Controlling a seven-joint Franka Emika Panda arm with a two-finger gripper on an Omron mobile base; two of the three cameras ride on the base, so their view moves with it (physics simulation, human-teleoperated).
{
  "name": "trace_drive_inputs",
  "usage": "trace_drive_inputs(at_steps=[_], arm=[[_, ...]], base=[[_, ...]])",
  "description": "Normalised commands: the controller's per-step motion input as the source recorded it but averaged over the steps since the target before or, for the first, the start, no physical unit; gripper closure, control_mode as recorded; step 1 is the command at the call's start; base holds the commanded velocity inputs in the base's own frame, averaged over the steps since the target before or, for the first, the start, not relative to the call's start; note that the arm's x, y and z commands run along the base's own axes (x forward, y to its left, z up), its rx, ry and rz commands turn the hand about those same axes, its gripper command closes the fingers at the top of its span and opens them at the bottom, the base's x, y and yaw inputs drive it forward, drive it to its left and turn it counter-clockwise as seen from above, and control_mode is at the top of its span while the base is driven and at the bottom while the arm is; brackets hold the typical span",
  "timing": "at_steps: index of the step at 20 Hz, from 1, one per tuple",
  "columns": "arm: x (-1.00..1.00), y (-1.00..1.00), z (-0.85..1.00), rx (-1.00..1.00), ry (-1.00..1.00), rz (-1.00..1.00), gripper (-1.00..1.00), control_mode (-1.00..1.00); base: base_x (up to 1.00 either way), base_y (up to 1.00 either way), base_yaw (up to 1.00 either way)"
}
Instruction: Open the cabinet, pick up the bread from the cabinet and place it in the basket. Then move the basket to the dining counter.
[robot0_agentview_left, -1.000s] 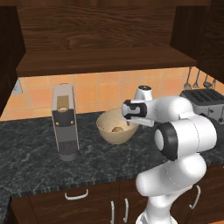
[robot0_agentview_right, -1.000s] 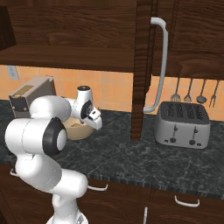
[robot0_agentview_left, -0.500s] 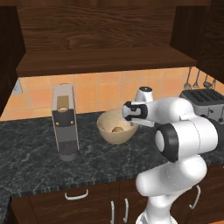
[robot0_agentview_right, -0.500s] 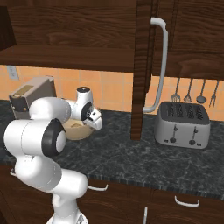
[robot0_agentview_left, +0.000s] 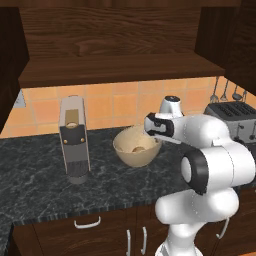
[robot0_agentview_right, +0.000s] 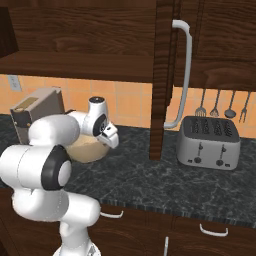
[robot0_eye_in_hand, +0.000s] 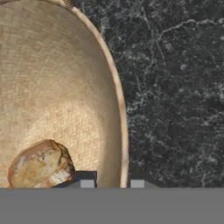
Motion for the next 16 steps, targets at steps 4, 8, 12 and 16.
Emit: trace_drive_inputs(at_steps=[4, 8, 12, 16], arm=[[-0.71, -0.43, 0.44, 0.06, -0.07, -0.2, 1.0, -1.0], [-0.57, -0.31, 0.35, 0.08, -0.09, -0.34, 1.0, -1.0], [-0.62, -0.09, 0.32, 0.1, -0.1, -0.38, 1.0, -1.0], [-0.57, 0.0, 0.48, 0.15, -0.19, -0.28, 1.0, -1.0]], base=[[0.0, 0.0, 0.0], [0.0, 0.0, 0.0], [0.0, 0.0, 0.0], [0.0, 0.0, 0.0]])
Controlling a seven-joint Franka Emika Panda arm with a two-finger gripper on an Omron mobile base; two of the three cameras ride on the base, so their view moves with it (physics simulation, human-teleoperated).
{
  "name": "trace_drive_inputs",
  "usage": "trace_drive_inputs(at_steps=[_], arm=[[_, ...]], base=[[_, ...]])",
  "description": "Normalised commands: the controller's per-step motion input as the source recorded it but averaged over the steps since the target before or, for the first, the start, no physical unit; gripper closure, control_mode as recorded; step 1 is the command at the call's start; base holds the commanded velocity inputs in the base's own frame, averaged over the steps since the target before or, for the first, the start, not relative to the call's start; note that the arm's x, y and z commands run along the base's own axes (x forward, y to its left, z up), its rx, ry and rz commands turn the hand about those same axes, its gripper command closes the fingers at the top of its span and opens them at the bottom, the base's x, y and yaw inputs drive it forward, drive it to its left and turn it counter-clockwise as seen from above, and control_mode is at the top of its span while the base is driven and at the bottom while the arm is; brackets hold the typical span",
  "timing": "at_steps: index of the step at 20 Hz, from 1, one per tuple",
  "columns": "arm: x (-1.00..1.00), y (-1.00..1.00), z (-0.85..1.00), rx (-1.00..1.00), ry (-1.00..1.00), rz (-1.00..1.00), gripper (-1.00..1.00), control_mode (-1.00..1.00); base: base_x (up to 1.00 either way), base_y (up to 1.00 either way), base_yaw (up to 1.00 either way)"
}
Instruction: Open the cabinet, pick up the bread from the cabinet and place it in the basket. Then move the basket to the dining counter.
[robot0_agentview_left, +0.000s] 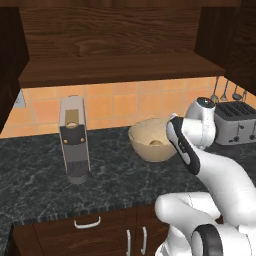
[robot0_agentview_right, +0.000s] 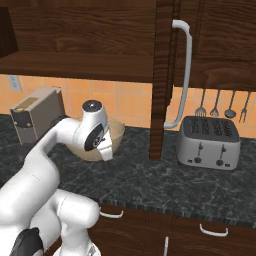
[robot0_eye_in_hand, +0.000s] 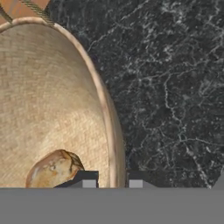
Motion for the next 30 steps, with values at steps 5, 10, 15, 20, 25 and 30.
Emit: trace_drive_inputs(at_steps=[5, 10, 15, 20, 25, 30], arm=[[-0.27, 0.0, 0.39, 0.17, -0.2, -0.1, 1.0, -1.0], [-0.07, 0.0, 0.16, 0.05, -0.18, 0.0, 1.0, -1.0], [-0.1, -0.1, 0.3, -0.03, 0.17, -0.04, 1.0, -1.0], [-0.2, -0.47, 0.18, 0.0, 0.21, -0.04, 1.0, -1.0], [-0.19, -0.08, 0.0, 0.0, 0.0, 0.0, 1.0, -1.0], [-0.11, 0.0, 0.0, 0.0, 0.0, 0.0, 1.0, 1.0]], base=[[0.0, 0.0, 0.0], [0.0, 0.0, 0.0], [0.0, 0.0, 0.0], [0.0, 0.0, 0.0], [0.0, 0.0, 0.0], [-0.01, 0.0, 0.0]])
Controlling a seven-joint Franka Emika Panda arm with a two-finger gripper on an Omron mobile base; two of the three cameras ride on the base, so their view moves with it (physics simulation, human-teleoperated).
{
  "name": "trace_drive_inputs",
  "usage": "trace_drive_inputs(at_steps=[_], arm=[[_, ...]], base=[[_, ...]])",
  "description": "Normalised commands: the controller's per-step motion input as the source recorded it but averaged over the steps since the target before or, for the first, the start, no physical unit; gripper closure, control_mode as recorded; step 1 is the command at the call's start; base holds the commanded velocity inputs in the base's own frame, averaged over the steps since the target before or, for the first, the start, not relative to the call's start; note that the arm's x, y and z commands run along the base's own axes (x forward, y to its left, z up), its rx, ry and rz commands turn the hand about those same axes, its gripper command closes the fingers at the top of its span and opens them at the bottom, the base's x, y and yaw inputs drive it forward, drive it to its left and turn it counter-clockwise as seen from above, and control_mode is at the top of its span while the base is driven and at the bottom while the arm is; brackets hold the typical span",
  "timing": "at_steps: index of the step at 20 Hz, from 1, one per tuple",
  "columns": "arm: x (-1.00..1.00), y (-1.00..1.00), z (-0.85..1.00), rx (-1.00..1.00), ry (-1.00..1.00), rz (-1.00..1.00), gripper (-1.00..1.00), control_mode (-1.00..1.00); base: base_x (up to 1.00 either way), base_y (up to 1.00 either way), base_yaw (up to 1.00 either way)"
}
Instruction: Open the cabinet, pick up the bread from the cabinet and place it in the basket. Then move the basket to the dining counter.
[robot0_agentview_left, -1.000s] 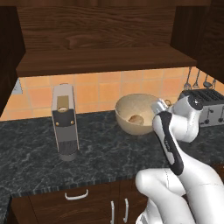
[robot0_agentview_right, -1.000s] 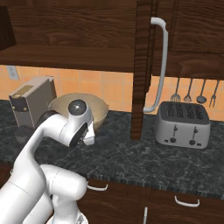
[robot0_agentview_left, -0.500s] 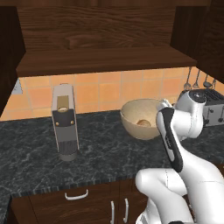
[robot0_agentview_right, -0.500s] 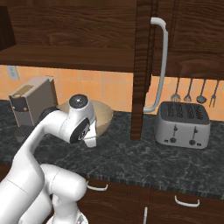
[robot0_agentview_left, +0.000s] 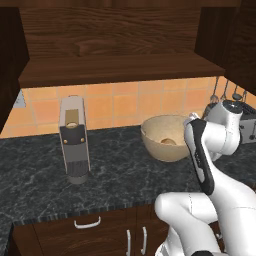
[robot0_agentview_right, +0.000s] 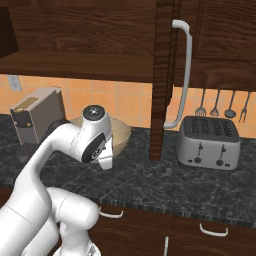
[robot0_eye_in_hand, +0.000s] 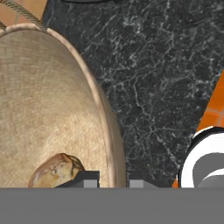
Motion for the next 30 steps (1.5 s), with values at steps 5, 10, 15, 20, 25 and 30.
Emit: trace_drive_inputs(at_steps=[5, 10, 15, 20, 25, 30], arm=[[0.0, 0.0, 0.0, 0.0, 0.0, 0.0, 1.0, 1.0], [0.0, 0.0, 0.0, 0.0, 0.0, 0.0, 1.0, 1.0], [0.0, 0.0, 0.0, 0.0, 0.0, 0.0, 1.0, 1.0], [0.0, 0.0, 0.0, 0.0, 0.0, 0.0, 1.0, 1.0], [0.0, 0.0, 0.0, 0.0, 0.0, 0.0, 1.0, 1.0], [0.0, 0.0, 0.0, 0.0, 0.0, 0.0, 1.0, 1.0]], base=[[-0.78, 0.0, 0.1], [-0.5, 0.0, 0.73], [-0.1, 0.0, 1.0], [-0.1, 0.0, 1.0], [-0.17, 0.0, 1.0], [-0.17, 0.0, 1.0]])
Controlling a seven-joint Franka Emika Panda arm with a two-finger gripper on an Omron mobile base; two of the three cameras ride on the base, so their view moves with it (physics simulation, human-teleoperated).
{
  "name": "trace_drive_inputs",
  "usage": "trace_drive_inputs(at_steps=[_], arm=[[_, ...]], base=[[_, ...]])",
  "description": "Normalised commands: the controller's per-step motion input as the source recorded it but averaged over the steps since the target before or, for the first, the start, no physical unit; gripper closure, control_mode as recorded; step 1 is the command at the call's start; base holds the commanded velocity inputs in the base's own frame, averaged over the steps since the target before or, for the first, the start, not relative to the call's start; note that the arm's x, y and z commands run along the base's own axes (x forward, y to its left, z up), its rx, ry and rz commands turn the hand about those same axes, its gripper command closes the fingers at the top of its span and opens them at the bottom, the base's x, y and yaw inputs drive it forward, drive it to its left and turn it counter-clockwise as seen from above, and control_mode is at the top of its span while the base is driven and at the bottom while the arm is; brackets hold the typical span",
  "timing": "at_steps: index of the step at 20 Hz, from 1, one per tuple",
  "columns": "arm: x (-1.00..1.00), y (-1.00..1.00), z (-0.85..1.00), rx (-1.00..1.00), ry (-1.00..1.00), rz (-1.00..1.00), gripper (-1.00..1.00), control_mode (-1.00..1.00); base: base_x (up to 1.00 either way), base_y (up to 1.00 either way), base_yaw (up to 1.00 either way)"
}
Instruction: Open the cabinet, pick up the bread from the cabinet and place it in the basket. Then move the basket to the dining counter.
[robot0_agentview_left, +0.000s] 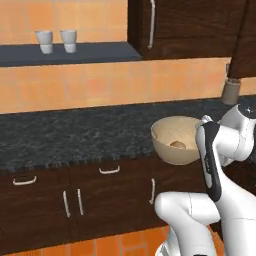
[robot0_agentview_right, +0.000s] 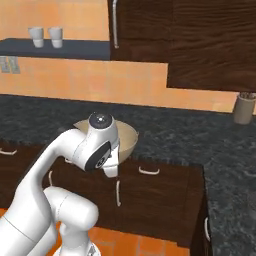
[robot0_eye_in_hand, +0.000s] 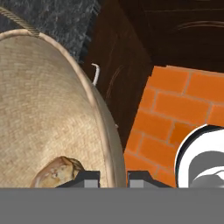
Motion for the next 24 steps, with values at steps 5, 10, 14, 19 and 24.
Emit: trace_drive_inputs(at_steps=[5, 10, 14, 19, 24], arm=[[0.0, 0.0, 0.0, 0.0, 0.0, 0.0, 1.0, 1.0], [0.0, 0.0, 0.0, 0.0, 0.0, 0.0, 1.0, 1.0], [0.0, 0.0, 0.0, 0.0, 0.0, 0.0, 1.0, 1.0], [0.0, 0.0, 0.0, 0.0, 0.0, 0.0, 1.0, 1.0], [0.0, 0.0, 0.0, 0.0, 0.0, 0.0, 1.0, 1.0]], base=[[-0.22, 0.15, 1.0], [-0.15, 0.0, 1.0], [-0.14, 0.0, 1.0], [-0.14, 0.0, 1.0], [-0.1, 0.0, 1.0]])
